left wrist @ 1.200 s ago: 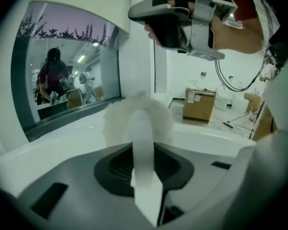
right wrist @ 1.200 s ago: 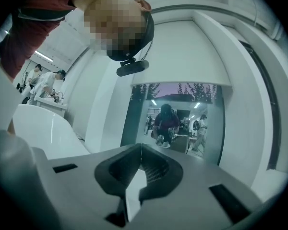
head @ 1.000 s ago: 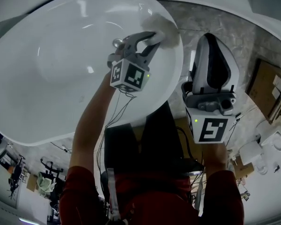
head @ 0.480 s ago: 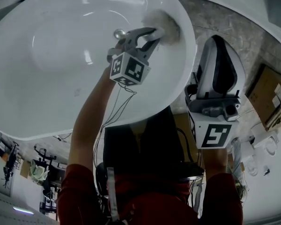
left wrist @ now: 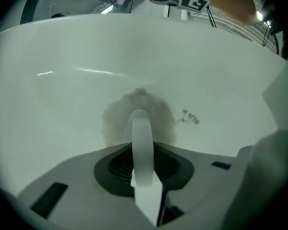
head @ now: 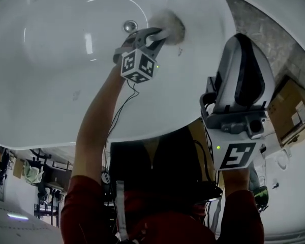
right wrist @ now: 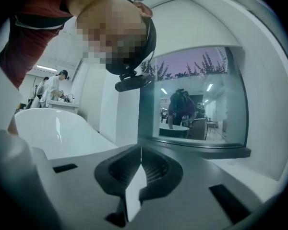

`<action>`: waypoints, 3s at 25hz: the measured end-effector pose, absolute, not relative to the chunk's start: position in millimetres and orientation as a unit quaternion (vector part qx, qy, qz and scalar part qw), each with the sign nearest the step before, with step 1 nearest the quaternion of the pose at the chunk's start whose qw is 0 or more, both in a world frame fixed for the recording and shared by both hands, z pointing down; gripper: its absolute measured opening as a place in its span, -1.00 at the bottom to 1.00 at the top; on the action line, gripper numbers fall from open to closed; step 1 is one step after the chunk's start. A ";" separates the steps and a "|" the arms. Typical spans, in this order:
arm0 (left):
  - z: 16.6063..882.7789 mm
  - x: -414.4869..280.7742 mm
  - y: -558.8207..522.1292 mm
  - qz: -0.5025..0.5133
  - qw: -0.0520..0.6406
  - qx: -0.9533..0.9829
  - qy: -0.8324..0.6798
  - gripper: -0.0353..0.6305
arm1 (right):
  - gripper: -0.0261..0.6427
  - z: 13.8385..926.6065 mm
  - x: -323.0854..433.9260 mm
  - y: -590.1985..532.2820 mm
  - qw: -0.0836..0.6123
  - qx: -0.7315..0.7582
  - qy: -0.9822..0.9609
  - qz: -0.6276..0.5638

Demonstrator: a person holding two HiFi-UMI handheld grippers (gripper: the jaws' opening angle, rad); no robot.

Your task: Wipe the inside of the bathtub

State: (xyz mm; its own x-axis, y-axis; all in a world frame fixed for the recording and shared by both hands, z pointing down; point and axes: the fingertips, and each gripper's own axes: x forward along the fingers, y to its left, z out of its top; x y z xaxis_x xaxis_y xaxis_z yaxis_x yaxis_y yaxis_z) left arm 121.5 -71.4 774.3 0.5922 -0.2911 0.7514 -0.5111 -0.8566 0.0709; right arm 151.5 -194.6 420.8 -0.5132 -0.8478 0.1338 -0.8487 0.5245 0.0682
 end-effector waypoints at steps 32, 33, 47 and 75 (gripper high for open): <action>696.5 117.5 -48.9 0.380 0.042 0.910 -0.161 -0.61 | -0.89 363.9 160.7 -184.0 0.072 0.511 -0.856 -0.028; 676.0 120.9 -46.6 0.370 0.028 0.916 -0.153 -0.61 | -0.89 351.8 164.3 -180.2 0.070 0.518 -0.852 -0.036; 577.7 186.0 -2.9 0.337 -0.038 0.941 -0.010 -0.61 | -0.89 305.6 205.3 -146.4 0.055 0.569 -0.819 -0.056; 793.3 115.1 13.5 0.459 0.021 0.888 -0.031 -0.61 | -0.89 434.1 135.0 -177.6 0.053 0.467 -0.882 0.023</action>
